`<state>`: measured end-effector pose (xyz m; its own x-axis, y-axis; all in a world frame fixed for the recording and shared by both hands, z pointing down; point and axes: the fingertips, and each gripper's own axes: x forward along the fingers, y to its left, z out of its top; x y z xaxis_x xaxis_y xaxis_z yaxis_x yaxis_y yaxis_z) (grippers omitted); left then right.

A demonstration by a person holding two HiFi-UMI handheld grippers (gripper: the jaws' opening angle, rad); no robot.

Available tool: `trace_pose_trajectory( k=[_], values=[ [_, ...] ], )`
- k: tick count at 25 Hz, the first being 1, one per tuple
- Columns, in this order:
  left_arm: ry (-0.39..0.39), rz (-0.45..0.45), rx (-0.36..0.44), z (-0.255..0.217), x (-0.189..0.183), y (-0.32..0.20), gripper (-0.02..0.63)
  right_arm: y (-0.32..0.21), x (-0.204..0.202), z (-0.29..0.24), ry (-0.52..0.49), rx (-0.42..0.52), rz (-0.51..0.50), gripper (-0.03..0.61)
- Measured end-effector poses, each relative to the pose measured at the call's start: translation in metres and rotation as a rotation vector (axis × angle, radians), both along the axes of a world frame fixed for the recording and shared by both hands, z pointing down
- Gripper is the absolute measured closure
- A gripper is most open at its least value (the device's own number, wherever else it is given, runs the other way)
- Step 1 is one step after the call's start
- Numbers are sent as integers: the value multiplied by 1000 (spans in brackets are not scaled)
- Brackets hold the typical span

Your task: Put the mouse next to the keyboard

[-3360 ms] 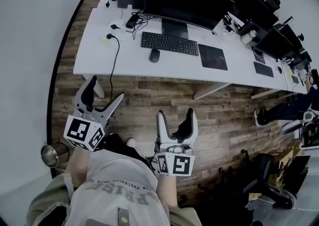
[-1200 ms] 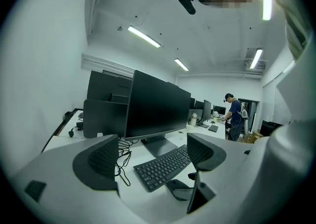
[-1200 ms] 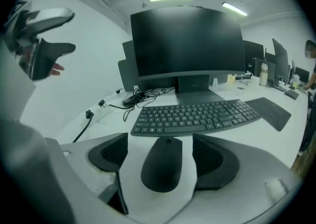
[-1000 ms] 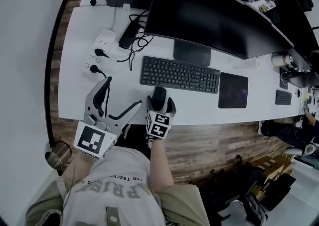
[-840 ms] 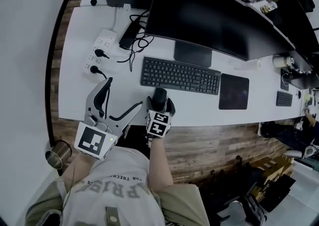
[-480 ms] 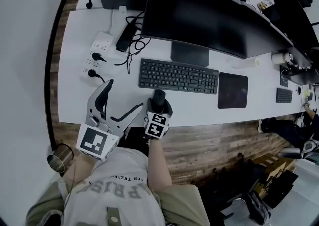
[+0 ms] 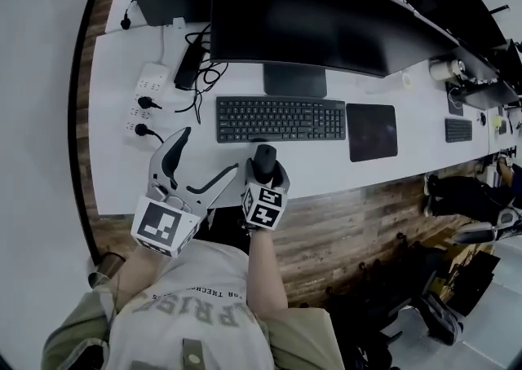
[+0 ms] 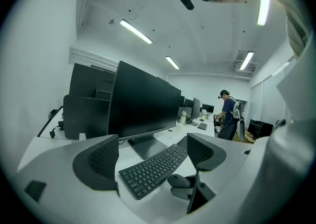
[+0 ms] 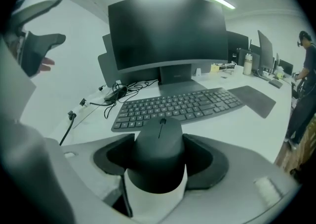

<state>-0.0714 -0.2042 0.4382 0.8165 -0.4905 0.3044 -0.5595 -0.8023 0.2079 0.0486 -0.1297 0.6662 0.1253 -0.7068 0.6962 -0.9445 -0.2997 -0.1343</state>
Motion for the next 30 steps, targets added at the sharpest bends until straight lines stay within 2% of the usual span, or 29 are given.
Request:
trace_pose_trajectory(
  k=[8,15,22,30],
  values=[
    [49,110,9,-8,54,13,199,25,61,-68,87,111,98,270],
    [70,178,53,-15,130,27,198,56,140,-98,138,180,161,270],
    [57,118,84,-15,209,42,198,74,229,-106,147,216,94,270],
    [14,-31,101,-9,281,54,199,66,327,-109,129,235,-60,270]
  ],
)
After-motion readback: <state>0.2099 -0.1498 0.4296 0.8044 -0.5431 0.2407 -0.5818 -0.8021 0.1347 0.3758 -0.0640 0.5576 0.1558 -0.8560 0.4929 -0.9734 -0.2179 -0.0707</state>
